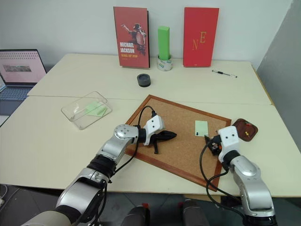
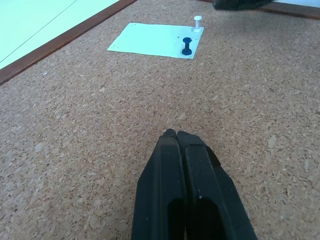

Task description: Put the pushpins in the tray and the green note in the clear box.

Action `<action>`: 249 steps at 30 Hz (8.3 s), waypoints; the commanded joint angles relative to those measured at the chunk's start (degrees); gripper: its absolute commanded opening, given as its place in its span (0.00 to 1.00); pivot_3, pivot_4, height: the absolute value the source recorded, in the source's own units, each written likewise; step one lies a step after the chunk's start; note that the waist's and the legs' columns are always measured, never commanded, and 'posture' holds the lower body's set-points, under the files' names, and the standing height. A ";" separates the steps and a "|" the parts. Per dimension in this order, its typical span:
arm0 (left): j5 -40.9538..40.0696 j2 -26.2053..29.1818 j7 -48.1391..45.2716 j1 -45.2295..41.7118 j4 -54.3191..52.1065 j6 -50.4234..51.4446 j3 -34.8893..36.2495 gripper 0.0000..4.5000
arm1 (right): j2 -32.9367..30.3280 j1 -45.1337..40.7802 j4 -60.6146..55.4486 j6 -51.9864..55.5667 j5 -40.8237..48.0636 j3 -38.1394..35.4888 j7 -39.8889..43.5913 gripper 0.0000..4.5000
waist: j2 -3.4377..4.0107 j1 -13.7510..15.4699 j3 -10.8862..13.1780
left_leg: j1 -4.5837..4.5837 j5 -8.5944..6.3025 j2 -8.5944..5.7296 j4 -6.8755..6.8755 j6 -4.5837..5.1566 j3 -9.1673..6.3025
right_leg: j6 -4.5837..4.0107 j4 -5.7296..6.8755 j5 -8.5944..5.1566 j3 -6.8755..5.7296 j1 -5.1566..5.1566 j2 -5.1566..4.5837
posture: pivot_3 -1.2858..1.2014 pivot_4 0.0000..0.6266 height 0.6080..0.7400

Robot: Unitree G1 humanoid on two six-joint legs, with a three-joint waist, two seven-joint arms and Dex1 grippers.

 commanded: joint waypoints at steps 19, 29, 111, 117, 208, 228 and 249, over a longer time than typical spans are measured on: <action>0.97 -0.24 -0.34 0.32 0.32 0.48 -1.06 0.00 | 0.10 -4.66 6.52 -3.35 -1.89 0.07 -2.20 0.16 | 0.00 0.00 0.00 | -0.02 0.00 0.00 -0.01 0.00 0.00 | 0.06 -0.03 0.03 0.00 0.00 0.00 | 0.52 0.24 1.00; 1.09 -0.20 -0.23 0.42 0.26 0.44 -1.12 0.00 | 0.25 -4.99 4.19 -4.27 -0.48 -1.67 -2.30 0.02 | 0.00 0.00 0.00 | -0.03 0.00 0.00 -0.01 0.00 0.00 | 0.06 -0.03 0.03 0.00 0.00 0.00 | 0.52 0.24 1.00; 1.52 -1.18 -0.44 -0.52 2.59 -1.05 -1.84 0.00 | 0.00 -0.66 -3.54 -0.97 2.29 0.53 0.64 0.55 | 0.02 0.15 -0.01 | -0.13 0.00 -0.03 0.02 0.00 -0.04 | -0.08 -0.17 -0.06 0.01 0.00 -0.02 | 0.52 0.24 1.00; 1.49 -1.22 -0.34 -0.56 2.54 -0.97 -1.81 0.00 | 1.08 -4.52 2.41 -2.82 0.43 2.75 -0.32 0.55 | 0.02 0.17 -0.01 | -0.11 0.00 -0.03 0.02 0.00 -0.04 | -0.08 -0.17 -0.06 0.00 0.01 -0.02 | 0.52 0.24 1.00; -3.85 -6.38 -5.27 -21.73 21.48 -13.88 8.09 0.08 | 1.62 -26.54 -12.27 23.52 16.44 0.24 -3.03 0.00 | 0.00 -0.04 0.01 | -0.73 0.00 -0.03 -0.05 0.00 -0.06 | 0.18 -0.09 0.10 -0.01 -0.60 0.01 | 0.52 0.24 1.00; 1.21 -4.60 -0.97 -19.71 23.22 -19.77 7.24 0.01 | 2.04 -26.94 -15.69 25.17 19.20 -5.97 -7.82 0.00 | 0.00 0.00 0.01 | -0.73 0.00 -0.03 -0.04 0.00 -0.06 | 0.18 -0.05 0.10 -0.01 -0.60 0.01 | 0.52 0.24 1.00; 0.34 -3.30 1.46 -15.72 12.72 -15.80 7.70 0.01 | -23.29 -6.93 6.78 2.62 -8.49 -0.36 -6.10 0.00 | -0.03 -0.16 0.03 | -0.62 0.00 -0.05 0.03 0.01 0.01 | 0.19 0.06 0.10 0.07 -0.57 0.01 | 0.52 0.24 1.00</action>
